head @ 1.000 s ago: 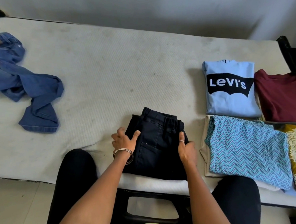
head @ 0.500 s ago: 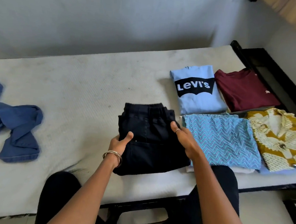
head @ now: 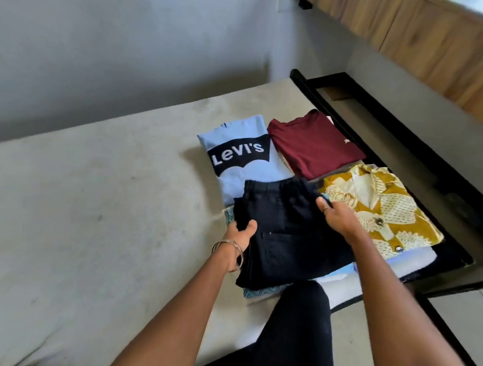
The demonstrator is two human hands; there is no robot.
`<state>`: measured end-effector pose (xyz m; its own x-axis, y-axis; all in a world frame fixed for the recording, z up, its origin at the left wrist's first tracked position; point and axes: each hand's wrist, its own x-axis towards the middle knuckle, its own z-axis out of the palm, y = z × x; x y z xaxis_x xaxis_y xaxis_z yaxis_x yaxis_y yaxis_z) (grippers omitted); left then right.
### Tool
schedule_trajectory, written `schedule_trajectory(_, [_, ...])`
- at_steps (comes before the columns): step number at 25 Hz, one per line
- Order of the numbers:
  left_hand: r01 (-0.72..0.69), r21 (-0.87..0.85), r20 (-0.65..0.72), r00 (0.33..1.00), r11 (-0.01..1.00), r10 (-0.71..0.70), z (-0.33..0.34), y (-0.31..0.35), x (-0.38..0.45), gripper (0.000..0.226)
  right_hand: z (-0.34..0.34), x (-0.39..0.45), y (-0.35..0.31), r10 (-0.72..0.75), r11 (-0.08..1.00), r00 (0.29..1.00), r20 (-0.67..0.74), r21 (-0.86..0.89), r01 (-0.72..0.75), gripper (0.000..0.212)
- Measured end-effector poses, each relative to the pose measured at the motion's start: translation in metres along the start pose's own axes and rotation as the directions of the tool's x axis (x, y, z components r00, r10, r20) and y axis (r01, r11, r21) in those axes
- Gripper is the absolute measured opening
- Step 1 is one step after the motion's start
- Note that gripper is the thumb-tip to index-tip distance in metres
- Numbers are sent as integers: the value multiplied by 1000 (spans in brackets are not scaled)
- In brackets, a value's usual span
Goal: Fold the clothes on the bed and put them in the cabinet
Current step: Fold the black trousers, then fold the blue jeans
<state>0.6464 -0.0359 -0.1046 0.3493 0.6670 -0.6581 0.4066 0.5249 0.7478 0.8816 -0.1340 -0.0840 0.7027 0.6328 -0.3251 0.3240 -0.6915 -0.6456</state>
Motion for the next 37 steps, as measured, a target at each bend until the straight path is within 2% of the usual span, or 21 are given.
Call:
schedule_trajectory(2, [-35, 88, -51, 998, 995, 40, 3, -9, 6, 64, 9, 9, 16, 63, 997, 998, 26, -47, -62, 52])
schedule_trajectory(5, [-82, 287, -153, 980, 954, 130, 10, -7, 14, 65, 9, 14, 17, 72, 995, 997, -11, -73, -73, 49])
schedule_trajectory(6, [-74, 352, -162, 977, 933, 139, 12, -7, 17, 65, 10, 13, 16, 50, 988, 995, -85, -140, -61, 44])
schedule_trajectory(7, [-66, 412, -150, 979, 909, 139, 14, -8, 17, 64, 13, 9, 12, -4, 970, 972, -235, -239, -54, 40])
schedule_trajectory(8, [-63, 457, -127, 983, 887, 135, 15, -8, 16, 64, 18, 3, 4, -124, 942, 908, -400, -336, -20, 38])
schedule_trajectory(9, [-61, 479, -101, 987, 876, 124, 15, -10, 14, 63, 25, -5, -7, -289, 907, 830, -478, -413, 78, 36])
schedule_trajectory(10, [-67, 471, -80, 990, 879, 118, 15, -10, 14, 62, 36, -12, -19, -469, 845, 760, -450, -480, 237, 35])
schedule_trajectory(11, [-68, 444, -58, 993, 893, 105, 12, -11, 15, 62, 52, -18, -28, -589, 753, 750, -301, -542, 373, 37])
schedule_trajectory(12, [-74, 428, -37, 994, 901, 99, 8, -12, 16, 62, 69, -25, -33, -599, 686, 795, -95, -574, 448, 44])
schedule_trajectory(14, [-61, 437, 9, 998, 897, 64, -2, -14, 19, 64, 98, -30, -29, -389, 666, 901, 191, -618, 418, 55])
schedule_trajectory(15, [-50, 455, 23, 999, 889, 45, -10, -21, 19, 65, 104, -31, -24, -296, 677, 926, 236, -632, 377, 56])
schedule_trajectory(18, [-48, 456, -5, 998, 888, 56, -33, -28, 1, 42, 100, -32, -42, -138, 653, 962, 234, -709, 266, 56])
schedule_trajectory(20, [-71, 411, -38, 995, 909, 95, -54, -29, -11, 23, 94, -42, -73, -165, 653, 984, 69, -740, 162, 37])
schedule_trajectory(22, [-80, 329, -61, 993, 941, 106, -86, -35, -25, 13, 105, -62, -105, -232, 726, 969, -80, -678, 118, 16])
schedule_trajectory(24, [-89, 274, -111, 986, 958, 123, -128, -43, -36, 9, 138, -80, -132, -267, 808, 963, -32, -552, 206, 20])
schedule_trajectory(26, [-84, 221, -206, 970, 972, 130, -177, -60, -45, 12, 179, -99, -156, -314, 878, 942, 119, -343, 335, 29])
schedule_trajectory(28, [-94, 177, -338, 929, 980, 151, -238, -78, -57, 15, 225, -122, -189, -373, 891, 899, 228, -182, 415, 35])
schedule_trajectory(29, [-106, 152, -406, 900, 983, 159, -264, -85, -62, 16, 242, -132, -204, -383, 881, 883, 270, -181, 437, 38])
schedule_trajectory(31, [-105, 74, -550, 825, 992, 128, -332, -110, -76, 16, 288, -159, -238, -428, 825, 805, 411, -187, 533, 42])
schedule_trajectory(34, [-48, 6, -726, 686, 999, 37, -426, -157, -93, 13, 357, -195, -280, -462, 763, 674, 576, -130, 633, 44])
schedule_trajectory(37, [107, 19, -871, 490, 994, -36, -505, -201, -100, 17, 430, -222, -310, -472, 712, 560, 681, -80, 697, 46])
